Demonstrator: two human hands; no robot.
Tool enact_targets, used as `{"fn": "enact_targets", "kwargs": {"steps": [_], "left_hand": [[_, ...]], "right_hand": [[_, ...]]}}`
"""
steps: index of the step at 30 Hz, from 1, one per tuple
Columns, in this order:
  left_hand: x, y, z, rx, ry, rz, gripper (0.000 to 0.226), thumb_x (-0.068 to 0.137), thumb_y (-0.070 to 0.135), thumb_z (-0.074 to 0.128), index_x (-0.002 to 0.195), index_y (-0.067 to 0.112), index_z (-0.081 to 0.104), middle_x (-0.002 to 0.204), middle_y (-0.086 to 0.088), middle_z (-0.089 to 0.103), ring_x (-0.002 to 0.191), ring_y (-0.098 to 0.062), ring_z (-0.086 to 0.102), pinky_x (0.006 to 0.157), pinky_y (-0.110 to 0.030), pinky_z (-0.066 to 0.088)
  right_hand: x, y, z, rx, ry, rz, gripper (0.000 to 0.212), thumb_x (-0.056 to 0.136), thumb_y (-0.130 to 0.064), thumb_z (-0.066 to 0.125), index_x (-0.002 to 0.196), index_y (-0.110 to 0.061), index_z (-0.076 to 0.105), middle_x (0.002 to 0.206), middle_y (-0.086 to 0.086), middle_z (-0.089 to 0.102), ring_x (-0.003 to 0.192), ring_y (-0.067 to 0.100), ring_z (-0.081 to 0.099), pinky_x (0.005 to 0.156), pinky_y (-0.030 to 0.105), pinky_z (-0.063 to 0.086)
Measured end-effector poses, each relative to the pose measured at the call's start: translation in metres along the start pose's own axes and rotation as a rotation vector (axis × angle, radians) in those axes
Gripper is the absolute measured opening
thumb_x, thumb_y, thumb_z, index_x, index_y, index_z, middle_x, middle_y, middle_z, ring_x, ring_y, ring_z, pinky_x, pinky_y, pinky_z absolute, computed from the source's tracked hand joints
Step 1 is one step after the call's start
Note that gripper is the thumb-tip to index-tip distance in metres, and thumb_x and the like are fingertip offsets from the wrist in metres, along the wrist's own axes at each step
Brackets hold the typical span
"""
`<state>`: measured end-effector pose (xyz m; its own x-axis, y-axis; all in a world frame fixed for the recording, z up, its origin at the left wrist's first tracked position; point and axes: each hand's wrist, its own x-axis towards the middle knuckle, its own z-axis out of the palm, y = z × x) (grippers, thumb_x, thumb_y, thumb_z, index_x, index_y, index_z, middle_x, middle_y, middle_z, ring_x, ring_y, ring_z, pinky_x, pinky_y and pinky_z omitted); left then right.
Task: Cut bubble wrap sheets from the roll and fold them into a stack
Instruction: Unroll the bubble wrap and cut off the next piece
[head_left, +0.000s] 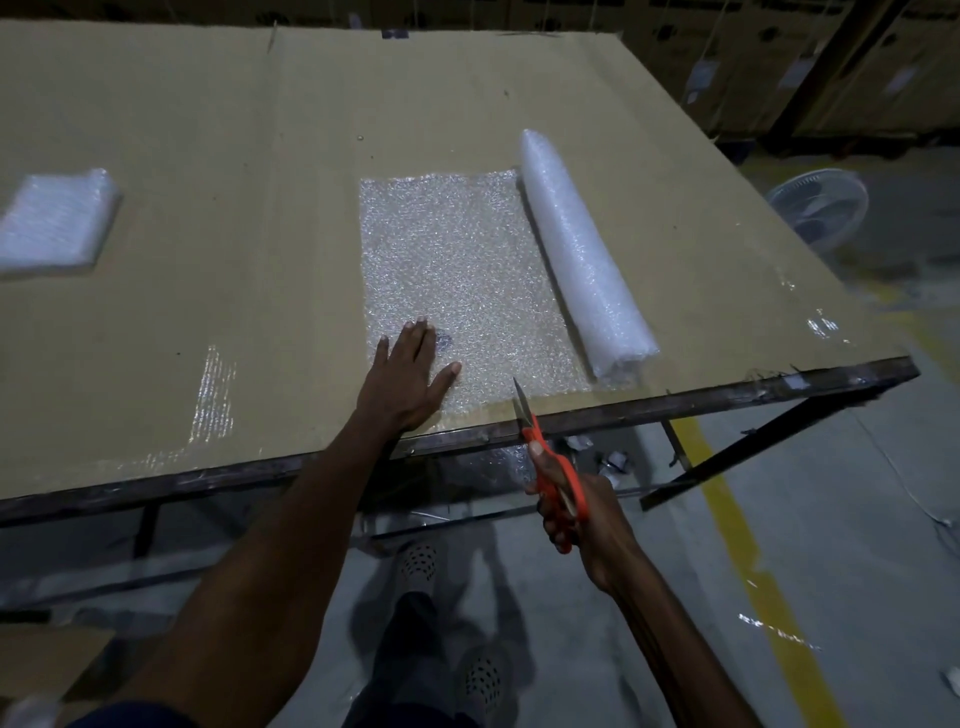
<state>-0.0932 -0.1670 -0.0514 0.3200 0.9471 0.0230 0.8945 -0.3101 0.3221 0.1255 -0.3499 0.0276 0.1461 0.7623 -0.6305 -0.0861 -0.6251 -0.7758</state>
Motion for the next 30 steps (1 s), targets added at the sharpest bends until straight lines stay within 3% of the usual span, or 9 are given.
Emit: {"fn": "enact_targets", "kwargs": {"steps": [7, 12, 18, 23, 27, 30], "left_hand": [[0.000, -0.001, 0.001, 0.008, 0.000, 0.001, 0.084, 0.097, 0.065, 0.012, 0.159, 0.009, 0.013, 0.168, -0.008, 0.005, 0.155, -0.020, 0.000, 0.124, -0.047, 0.001], [0.000, -0.002, 0.002, 0.018, 0.001, 0.003, 0.080, 0.101, 0.063, 0.017, 0.159, 0.009, 0.013, 0.168, -0.008, 0.005, 0.155, -0.020, 0.001, 0.124, -0.047, 0.001], [0.000, -0.001, 0.002, 0.003, 0.011, 0.009, 0.077, 0.103, 0.061, 0.021, 0.159, 0.009, 0.014, 0.168, -0.008, 0.006, 0.155, -0.020, 0.001, 0.124, -0.047, 0.001], [0.001, -0.003, 0.004, 0.021, 0.024, 0.014, 0.084, 0.097, 0.065, 0.012, 0.158, 0.007, 0.019, 0.167, -0.010, 0.010, 0.155, -0.022, 0.005, 0.124, -0.049, 0.005], [0.001, -0.003, 0.004, 0.010, 0.025, 0.015, 0.084, 0.098, 0.065, 0.014, 0.158, 0.007, 0.018, 0.167, -0.010, 0.009, 0.155, -0.022, 0.004, 0.124, -0.049, 0.004], [0.001, -0.003, 0.004, 0.015, 0.017, 0.013, 0.081, 0.099, 0.063, 0.016, 0.159, 0.008, 0.016, 0.168, -0.009, 0.007, 0.155, -0.021, 0.002, 0.124, -0.048, 0.002]], "right_hand": [[0.001, 0.001, -0.001, 0.007, 0.010, -0.022, 0.063, 0.083, -0.052, 0.074, 0.097, 0.009, 0.071, 0.055, 0.002, 0.052, 0.043, 0.013, 0.044, 0.041, 0.020, 0.033], [0.005, 0.000, 0.000, -0.001, 0.023, -0.044, 0.073, 0.078, -0.050, 0.077, 0.101, 0.018, 0.065, 0.057, 0.004, 0.052, 0.042, 0.011, 0.043, 0.040, 0.019, 0.033], [0.005, 0.006, -0.004, -0.012, 0.018, -0.055, 0.047, 0.077, -0.046, 0.080, 0.086, -0.001, 0.074, 0.057, 0.005, 0.050, 0.040, 0.010, 0.040, 0.039, 0.019, 0.030], [0.006, 0.002, 0.003, 0.030, 0.050, -0.050, 0.060, 0.080, -0.044, 0.080, 0.098, 0.013, 0.069, 0.054, 0.003, 0.050, 0.038, 0.009, 0.040, 0.037, 0.019, 0.028], [0.010, -0.005, 0.011, 0.030, 0.051, -0.068, 0.079, 0.068, -0.054, 0.081, 0.099, 0.017, 0.067, 0.054, 0.003, 0.050, 0.039, 0.011, 0.040, 0.039, 0.019, 0.029], [0.012, -0.006, 0.009, 0.019, 0.057, -0.068, 0.070, 0.071, -0.050, 0.082, 0.096, 0.014, 0.069, 0.054, 0.004, 0.051, 0.039, 0.011, 0.040, 0.039, 0.020, 0.028]]}}
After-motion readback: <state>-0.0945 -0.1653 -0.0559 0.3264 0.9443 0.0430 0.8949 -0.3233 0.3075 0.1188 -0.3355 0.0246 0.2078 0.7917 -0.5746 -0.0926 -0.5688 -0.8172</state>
